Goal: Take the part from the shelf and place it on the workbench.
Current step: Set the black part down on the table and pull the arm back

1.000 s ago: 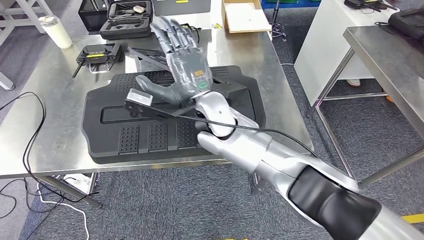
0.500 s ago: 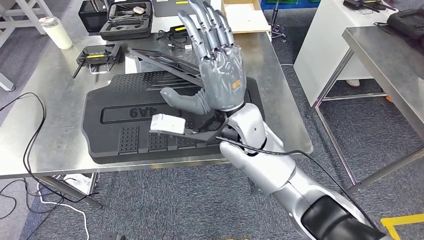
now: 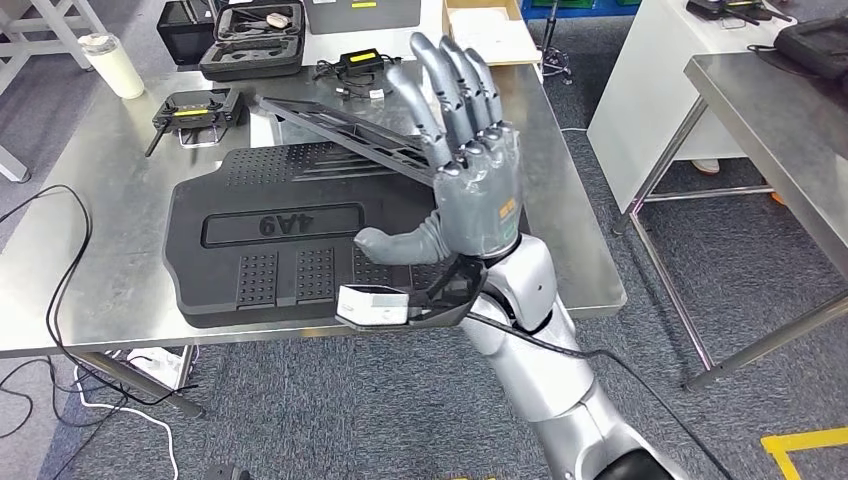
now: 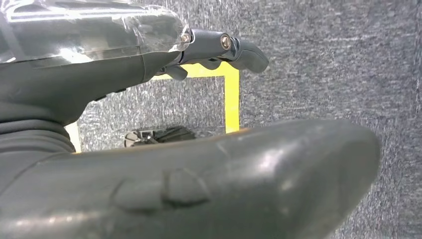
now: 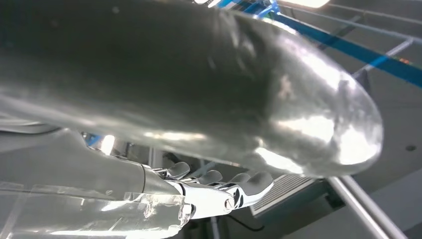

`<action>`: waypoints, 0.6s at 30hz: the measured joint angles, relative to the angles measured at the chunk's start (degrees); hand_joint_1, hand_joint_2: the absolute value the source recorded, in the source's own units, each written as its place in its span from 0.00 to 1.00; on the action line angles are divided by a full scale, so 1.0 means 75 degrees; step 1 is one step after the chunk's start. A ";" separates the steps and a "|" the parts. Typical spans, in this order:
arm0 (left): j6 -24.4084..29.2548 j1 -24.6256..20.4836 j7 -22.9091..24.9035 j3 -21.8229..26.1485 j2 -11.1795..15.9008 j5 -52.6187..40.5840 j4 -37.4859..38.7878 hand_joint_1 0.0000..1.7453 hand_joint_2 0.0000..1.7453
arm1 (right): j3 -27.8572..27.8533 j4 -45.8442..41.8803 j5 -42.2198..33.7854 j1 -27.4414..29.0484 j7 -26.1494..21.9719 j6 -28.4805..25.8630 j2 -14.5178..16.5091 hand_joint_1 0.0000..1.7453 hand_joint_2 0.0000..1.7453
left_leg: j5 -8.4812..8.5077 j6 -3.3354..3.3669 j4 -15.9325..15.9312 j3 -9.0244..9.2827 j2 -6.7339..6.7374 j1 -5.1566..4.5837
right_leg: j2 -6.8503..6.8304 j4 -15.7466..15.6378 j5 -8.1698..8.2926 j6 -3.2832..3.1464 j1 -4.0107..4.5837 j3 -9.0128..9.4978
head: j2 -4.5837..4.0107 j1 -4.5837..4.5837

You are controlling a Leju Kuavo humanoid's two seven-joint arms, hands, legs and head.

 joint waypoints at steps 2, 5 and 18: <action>0.0076 0.0003 -0.0032 0.0000 -0.0001 0.0012 0.0000 0.00 0.00 | -0.0132 -0.0039 0.0042 0.0089 -0.0032 0.0001 0.0119 0.00 0.00 | 0.0000 0.0000 0.0000 0.0000 0.0000 0.0000 | 0.0000 0.0000 0.0000 0.0000 0.0000 0.0000 | 0.0000 0.0000; 0.0198 0.0013 -0.0069 0.0000 -0.0002 0.0032 0.0000 0.00 0.00 | -0.0221 -0.0120 0.0143 0.0174 0.0195 0.0004 0.0221 0.00 0.00 | 0.0000 0.0000 0.0000 0.0000 0.0001 0.0000 | 0.0001 0.0000 0.0000 0.0000 0.0000 0.0000 | 0.0000 0.0001; 0.0420 0.0048 -0.0119 0.0000 -0.0004 0.0103 0.0000 0.00 0.00 | -0.0260 -0.0202 0.0080 0.0250 0.1004 0.0015 0.0218 0.00 0.00 | -0.0007 0.0005 0.0008 -0.0003 0.0001 -0.0020 | 0.0000 -0.0006 0.0006 0.0012 -0.0025 -0.0001 | 0.0000 -0.0001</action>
